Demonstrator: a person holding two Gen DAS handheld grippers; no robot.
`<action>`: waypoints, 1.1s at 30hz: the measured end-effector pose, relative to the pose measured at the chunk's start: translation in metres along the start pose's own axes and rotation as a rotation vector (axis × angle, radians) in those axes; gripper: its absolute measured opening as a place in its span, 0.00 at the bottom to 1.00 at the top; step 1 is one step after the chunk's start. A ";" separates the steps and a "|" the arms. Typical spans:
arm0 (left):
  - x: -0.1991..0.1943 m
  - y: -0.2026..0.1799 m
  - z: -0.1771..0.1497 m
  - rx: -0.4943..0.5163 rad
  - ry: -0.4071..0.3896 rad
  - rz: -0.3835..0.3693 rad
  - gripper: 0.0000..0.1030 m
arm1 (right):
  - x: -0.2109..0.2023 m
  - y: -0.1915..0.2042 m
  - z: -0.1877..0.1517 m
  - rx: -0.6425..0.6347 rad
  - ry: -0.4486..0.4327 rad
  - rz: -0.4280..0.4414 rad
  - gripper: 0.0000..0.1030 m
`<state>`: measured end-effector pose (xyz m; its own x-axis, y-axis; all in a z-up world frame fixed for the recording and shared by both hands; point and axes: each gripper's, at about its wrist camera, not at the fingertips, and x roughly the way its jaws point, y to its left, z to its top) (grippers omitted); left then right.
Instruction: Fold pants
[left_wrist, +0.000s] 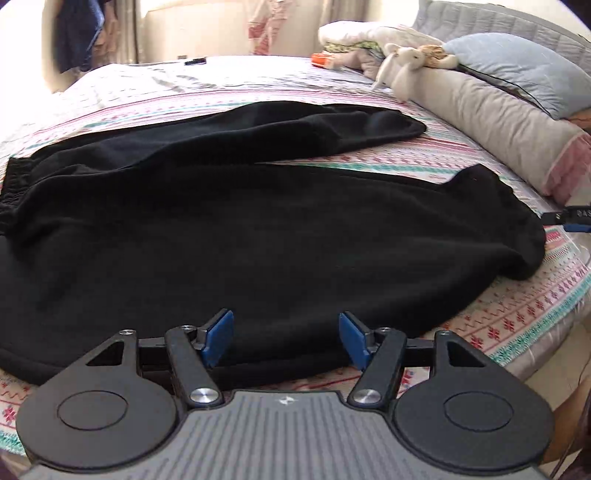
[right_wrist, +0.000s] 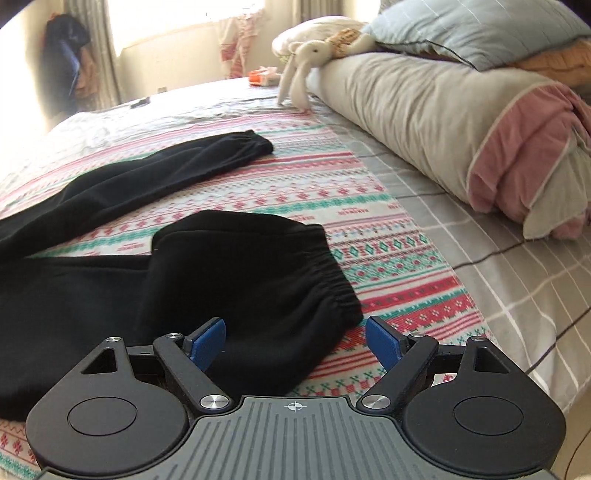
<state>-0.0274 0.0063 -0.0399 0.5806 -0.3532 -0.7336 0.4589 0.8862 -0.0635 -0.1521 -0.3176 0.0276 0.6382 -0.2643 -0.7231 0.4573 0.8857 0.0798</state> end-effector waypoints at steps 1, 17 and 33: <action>0.004 -0.008 0.001 0.029 -0.001 -0.023 0.72 | 0.003 -0.008 -0.002 0.021 0.002 -0.004 0.82; 0.039 -0.095 -0.003 0.424 0.008 -0.234 0.46 | 0.040 -0.029 0.000 0.092 -0.043 -0.023 0.24; 0.039 -0.126 -0.011 0.633 -0.075 -0.078 0.09 | -0.006 -0.041 0.025 0.103 -0.111 -0.093 0.21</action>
<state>-0.0698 -0.1161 -0.0682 0.5644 -0.4503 -0.6919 0.7968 0.5164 0.3138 -0.1593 -0.3612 0.0458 0.6516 -0.3891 -0.6512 0.5751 0.8132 0.0896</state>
